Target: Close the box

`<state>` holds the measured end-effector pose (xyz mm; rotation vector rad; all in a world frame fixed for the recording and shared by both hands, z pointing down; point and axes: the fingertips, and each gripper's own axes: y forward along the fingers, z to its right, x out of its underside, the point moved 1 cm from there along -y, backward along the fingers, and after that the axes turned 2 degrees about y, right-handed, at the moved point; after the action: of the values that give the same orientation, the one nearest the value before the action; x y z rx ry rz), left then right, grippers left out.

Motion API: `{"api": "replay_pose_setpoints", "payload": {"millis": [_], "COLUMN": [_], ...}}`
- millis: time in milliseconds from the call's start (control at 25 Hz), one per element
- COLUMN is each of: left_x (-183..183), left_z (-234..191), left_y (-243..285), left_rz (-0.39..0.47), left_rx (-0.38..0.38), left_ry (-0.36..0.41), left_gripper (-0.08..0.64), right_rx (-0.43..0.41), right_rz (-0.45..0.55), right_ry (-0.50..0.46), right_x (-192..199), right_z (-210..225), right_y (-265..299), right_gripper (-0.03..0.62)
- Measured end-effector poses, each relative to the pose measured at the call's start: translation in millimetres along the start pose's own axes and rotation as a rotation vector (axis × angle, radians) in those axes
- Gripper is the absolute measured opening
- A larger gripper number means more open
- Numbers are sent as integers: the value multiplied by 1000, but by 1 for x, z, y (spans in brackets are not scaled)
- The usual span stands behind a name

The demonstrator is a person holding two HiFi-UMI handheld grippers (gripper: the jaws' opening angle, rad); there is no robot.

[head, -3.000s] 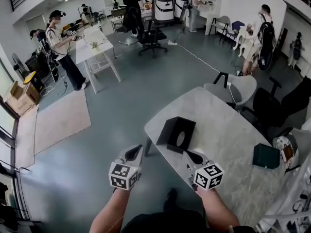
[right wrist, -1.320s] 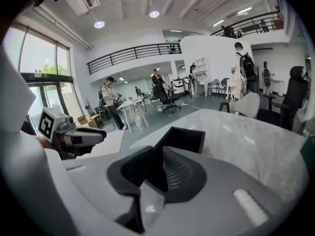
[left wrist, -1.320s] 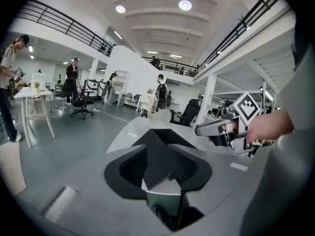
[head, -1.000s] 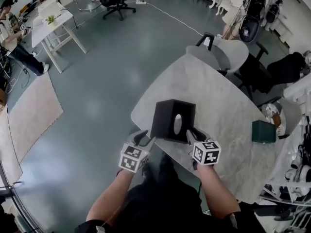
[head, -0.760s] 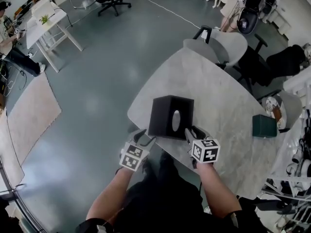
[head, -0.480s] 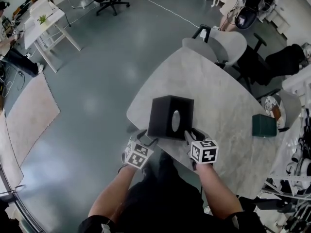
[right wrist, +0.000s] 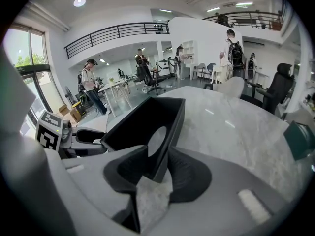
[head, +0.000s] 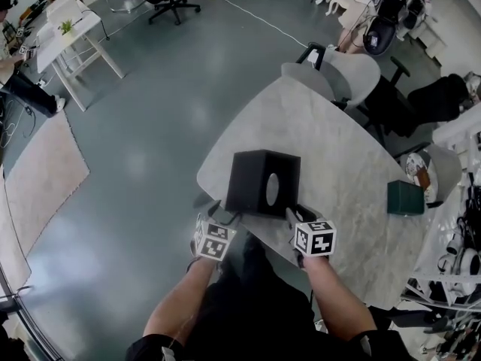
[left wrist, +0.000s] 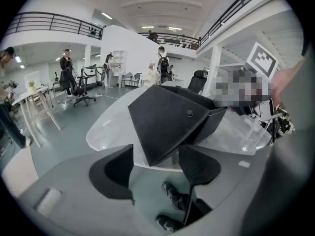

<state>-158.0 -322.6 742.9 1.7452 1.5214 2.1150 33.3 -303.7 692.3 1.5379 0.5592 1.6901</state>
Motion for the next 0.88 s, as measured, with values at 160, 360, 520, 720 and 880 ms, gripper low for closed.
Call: {"api": "replay_pose_setpoints", "payload": {"millis": [160,360,520,720,880], "left_x": [-3,-4,-10,-18,-25], "left_z": [-7,-16,-20,-15,-15], "left_y": [-8,-14,-21,-27,-33], "left_rz": [28,40,50,68,76], "left_rx": [10,49,67,141,188], "left_ry": [-70,-167,-181,-192,-147], "left_gripper": [293,293,293,259,247], "right_rx": [9,17,18,14,8], "right_rz": [3,7,9,10,12], "right_ry": [3,2,1,5,10], "right_x": [2,1,2,1,-1], "right_z": [-1,-2,-5,-4,-7], "right_y": [0,2,1,0,0], "right_gripper": [121,115,114,112,112]}}
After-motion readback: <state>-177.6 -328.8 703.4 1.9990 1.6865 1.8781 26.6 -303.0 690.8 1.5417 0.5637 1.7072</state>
